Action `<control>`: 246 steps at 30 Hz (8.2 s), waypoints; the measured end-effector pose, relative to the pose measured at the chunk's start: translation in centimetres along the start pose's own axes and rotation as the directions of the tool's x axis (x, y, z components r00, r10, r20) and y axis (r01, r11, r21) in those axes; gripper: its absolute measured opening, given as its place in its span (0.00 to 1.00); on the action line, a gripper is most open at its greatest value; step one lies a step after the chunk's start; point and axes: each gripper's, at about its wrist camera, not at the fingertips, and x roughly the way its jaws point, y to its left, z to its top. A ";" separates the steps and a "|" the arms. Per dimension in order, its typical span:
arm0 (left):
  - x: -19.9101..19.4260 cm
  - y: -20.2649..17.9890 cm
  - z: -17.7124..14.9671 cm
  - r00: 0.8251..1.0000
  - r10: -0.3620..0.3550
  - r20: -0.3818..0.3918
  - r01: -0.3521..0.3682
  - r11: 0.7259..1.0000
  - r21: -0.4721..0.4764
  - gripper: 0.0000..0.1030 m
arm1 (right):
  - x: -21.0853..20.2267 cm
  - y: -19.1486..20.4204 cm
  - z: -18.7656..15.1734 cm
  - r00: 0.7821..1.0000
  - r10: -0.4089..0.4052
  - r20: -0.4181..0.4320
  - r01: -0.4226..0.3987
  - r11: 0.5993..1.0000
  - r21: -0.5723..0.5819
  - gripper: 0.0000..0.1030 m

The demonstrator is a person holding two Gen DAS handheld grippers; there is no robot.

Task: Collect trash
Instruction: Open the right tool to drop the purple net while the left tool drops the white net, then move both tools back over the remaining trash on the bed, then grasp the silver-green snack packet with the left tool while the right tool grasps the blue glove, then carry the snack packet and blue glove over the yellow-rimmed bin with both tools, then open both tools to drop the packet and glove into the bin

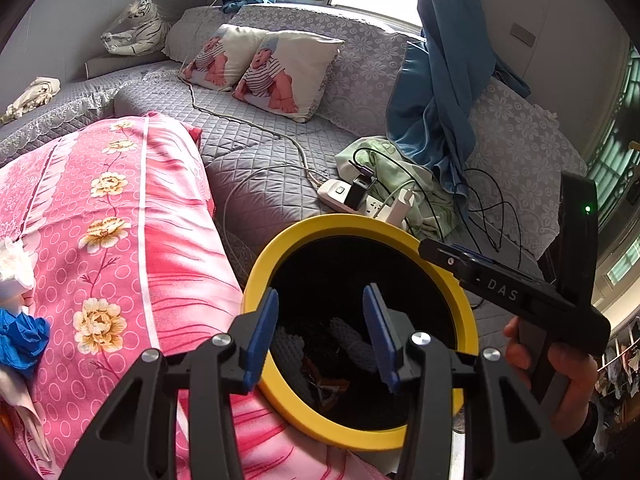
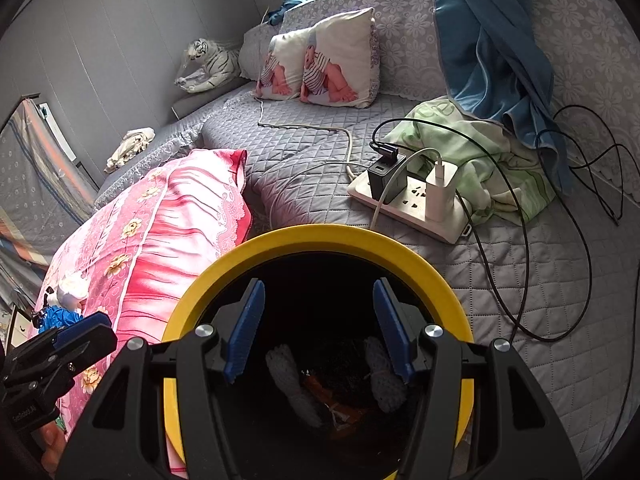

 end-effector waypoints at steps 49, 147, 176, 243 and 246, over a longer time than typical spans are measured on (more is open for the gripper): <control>-26.5 16.6 -10.4 0.874 0.416 0.250 -0.345 0.896 -0.281 0.69 | -2.8 25.8 -3.1 0.940 0.337 -0.053 -0.333 0.871 -0.361 0.68; -22.2 9.5 -8.9 0.926 0.302 0.228 -0.289 0.953 -0.088 0.31 | -1.3 30.0 0.6 0.891 0.429 -0.149 -0.450 0.784 -0.428 0.24; -14.5 -5.5 -1.3 0.968 0.020 0.248 -0.077 0.973 0.220 0.32 | -7.8 6.6 5.8 0.977 0.122 0.177 -0.092 0.981 -0.172 0.24; 0.1 -5.5 -1.7 0.998 0.069 0.012 -0.070 0.985 0.157 0.54 | -0.1 -2.5 1.5 1.000 -0.013 0.024 0.011 0.997 0.072 0.51; -0.5 -4.8 -1.6 0.997 0.073 0.023 -0.075 0.988 0.137 0.58 | -0.3 -2.4 1.4 0.999 -0.010 0.043 0.007 0.997 0.075 0.63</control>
